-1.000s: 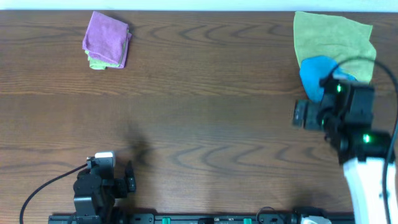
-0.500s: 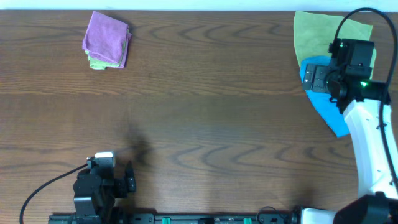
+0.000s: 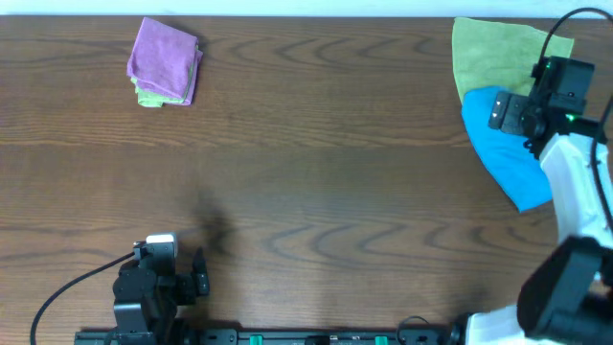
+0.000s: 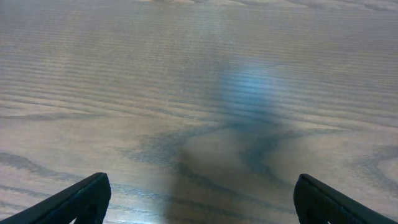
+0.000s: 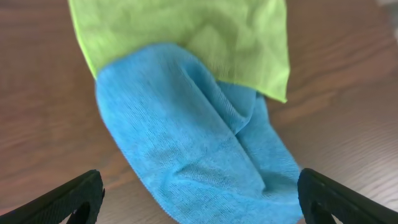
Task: Fold the cloth
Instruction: 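Lower the right gripper and grasp the blue cloth's edge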
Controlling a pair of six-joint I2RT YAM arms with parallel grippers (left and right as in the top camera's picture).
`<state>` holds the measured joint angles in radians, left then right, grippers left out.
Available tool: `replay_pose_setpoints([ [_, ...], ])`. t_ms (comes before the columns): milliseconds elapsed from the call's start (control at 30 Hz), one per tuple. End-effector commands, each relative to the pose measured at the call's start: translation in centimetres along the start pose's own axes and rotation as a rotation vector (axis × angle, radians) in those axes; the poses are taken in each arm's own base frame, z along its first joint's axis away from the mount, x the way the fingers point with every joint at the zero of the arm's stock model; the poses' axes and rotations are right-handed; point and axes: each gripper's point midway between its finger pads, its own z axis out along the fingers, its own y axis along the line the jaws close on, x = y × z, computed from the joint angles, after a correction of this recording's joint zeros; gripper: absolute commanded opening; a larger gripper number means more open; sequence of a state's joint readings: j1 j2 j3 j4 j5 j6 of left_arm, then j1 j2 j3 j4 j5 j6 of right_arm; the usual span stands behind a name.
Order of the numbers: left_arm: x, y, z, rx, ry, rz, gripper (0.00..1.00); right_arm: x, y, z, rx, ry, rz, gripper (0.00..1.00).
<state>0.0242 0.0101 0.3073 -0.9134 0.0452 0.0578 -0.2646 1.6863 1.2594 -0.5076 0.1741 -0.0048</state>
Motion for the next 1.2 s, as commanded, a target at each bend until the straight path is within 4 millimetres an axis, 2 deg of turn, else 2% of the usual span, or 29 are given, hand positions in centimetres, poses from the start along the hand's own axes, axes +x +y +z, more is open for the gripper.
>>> replay_pose_setpoints([
  [0,1.5,0.4,0.1,-0.023,0.056,0.029,0.95,0.7,0.3,1.9,-0.022,0.032,0.015,0.99],
  [333,1.5,0.4,0.1,-0.022,0.057,0.029,0.95,3.1,0.7,7.2,-0.016,0.106,0.014,0.99],
  [700,1.5,0.4,0.1,-0.023,0.056,0.029,0.95,3.6,-0.6,10.5,-0.028,0.095,0.062,0.96],
  [833,1.5,0.4,0.1,-0.023,0.057,0.029,0.95,4.1,-0.8,11.4,-0.054,0.106,0.079,0.89],
  [933,1.5,0.4,0.1,-0.023,0.056,0.029,0.95,4.3,-0.9,11.6,-0.059,0.112,0.083,0.76],
  [1033,1.5,0.4,0.1,-0.022,0.056,0.029,0.95,4.2,-0.7,11.5,-0.067,0.109,0.083,0.56],
  [1133,1.5,0.4,0.1,-0.023,0.057,0.029,0.95,4.1,-0.5,11.0,-0.084,0.112,0.083,0.29],
  [1167,1.5,0.4,0.1,-0.023,0.056,0.029,0.95,4.0,-0.3,10.7,-0.093,0.109,0.084,0.17],
])
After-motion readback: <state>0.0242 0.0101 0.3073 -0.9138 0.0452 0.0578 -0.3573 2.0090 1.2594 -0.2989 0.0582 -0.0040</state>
